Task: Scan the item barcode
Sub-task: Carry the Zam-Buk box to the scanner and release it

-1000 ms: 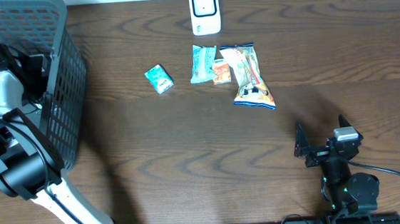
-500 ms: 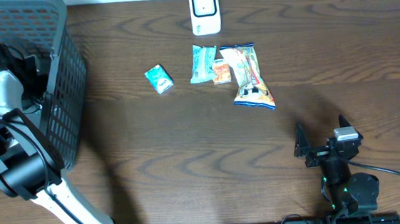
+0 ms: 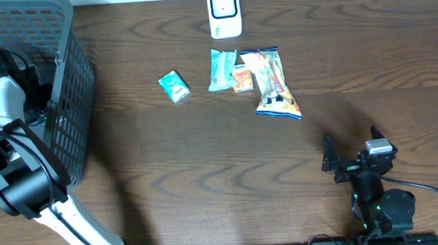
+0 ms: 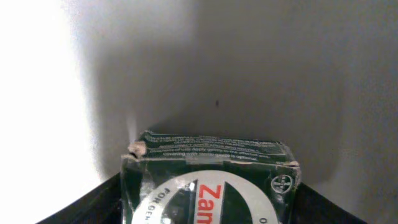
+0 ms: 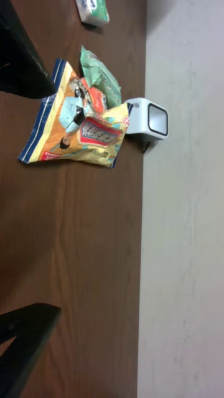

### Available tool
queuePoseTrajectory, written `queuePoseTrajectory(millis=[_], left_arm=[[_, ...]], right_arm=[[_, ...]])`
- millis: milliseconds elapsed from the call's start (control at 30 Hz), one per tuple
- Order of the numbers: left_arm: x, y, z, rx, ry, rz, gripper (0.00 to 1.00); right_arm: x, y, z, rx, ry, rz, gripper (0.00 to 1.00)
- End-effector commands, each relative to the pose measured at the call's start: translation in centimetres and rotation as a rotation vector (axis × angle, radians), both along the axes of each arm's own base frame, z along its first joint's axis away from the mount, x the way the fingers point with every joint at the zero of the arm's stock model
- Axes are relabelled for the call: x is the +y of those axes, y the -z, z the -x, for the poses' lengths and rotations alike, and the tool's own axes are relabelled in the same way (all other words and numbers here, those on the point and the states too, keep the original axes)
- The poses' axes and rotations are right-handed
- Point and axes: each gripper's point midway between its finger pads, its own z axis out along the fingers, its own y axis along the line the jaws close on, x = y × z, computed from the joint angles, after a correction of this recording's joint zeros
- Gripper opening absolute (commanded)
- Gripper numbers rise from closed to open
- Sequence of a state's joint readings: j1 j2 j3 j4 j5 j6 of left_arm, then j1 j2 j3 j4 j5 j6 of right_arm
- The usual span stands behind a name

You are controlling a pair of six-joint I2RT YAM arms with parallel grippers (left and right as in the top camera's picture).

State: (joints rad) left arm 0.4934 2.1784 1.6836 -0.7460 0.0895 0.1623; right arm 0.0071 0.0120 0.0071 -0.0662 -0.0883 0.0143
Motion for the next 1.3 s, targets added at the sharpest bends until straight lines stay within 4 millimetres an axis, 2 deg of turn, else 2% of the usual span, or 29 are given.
queuePoseTrajectory(millis=[0,100,367,533,633,733,800,1033,1067,1133,1200,1267], left_arm=[[0.6,0.2,0.9,0.036,-0.053,-0.024,0.69],[0.6,-0.2,0.9,0.030,-0.061,-0.025,0.58],[0.5,-1.1,1.0,0.018,-0.078,-0.026,0.58],[0.8,-3.7,0.5,-0.038,-0.095,-0.049,0.58],[1.1,-6.2,0.0,-0.093,-0.096,-0.075,0.58],[1.2,-9.8,-0.6,-0.182,-0.097,-0.107,0.58],[1.0,-13.0,-1.1,-0.270,-0.088,-0.120,0.58],[-0.1,-26.7,-0.7,-0.632,-0.127,-0.206,0.58],[-1.0,-29.3,-0.5,-0.710,-0.114,-0.196,0.58],[-2.7,-33.2,-0.1,-0.836,-0.084,-0.158,0.58],[-5.3,-37.2,0.4,-0.968,-0.042,-0.085,0.59],[-8.3,-40.4,0.9,-1.071,0.017,0.003,0.58]], right_arm=[[0.1,0.0,0.0,0.001,0.000,-0.003,0.99],[0.1,0.0,0.0,0.001,0.000,-0.003,0.99],[0.1,0.1,0.0,0.002,0.000,-0.003,0.99],[0.1,0.0,0.0,0.001,0.000,-0.003,0.99],[0.1,0.0,0.0,0.001,0.000,-0.003,0.99],[0.1,0.1,0.0,0.002,0.000,-0.003,0.99],[0.1,0.0,0.0,0.001,0.000,-0.003,0.99],[0.1,0.0,0.0,0.001,0.000,-0.003,0.99],[0.1,0.0,0.0,0.001,0.000,-0.003,0.99],[0.1,0.1,0.0,0.001,0.000,-0.003,0.99],[0.1,0.0,0.0,0.001,0.000,-0.003,0.99],[0.1,0.0,0.0,0.001,0.000,-0.003,0.99]])
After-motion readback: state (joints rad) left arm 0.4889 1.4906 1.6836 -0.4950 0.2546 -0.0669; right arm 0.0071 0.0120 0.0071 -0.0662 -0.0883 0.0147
